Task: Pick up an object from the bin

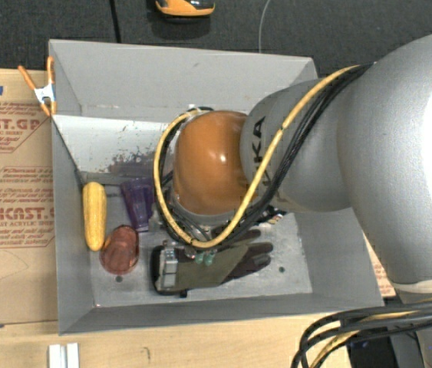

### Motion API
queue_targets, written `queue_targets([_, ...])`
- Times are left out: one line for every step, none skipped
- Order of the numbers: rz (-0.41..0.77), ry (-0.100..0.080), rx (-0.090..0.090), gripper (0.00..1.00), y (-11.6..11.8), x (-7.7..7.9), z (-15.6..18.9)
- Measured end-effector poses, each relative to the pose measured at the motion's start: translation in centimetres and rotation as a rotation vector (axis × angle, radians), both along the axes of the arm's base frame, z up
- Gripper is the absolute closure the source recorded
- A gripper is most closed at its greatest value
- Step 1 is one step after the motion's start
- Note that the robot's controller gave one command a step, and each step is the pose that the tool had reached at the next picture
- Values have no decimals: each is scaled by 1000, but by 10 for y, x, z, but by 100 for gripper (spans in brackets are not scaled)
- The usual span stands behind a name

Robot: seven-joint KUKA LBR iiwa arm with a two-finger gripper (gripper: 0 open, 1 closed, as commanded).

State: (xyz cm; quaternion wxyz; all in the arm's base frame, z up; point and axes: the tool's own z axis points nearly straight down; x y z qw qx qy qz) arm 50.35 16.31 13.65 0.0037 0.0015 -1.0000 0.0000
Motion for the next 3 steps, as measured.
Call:
queue_targets([-2, -7, 1, 0, -1, 2, 4])
queue_targets([88, -7, 1, 100, -43, 27, -59])
queue_targets([89, -6, 1, 100, -43, 27, -59])
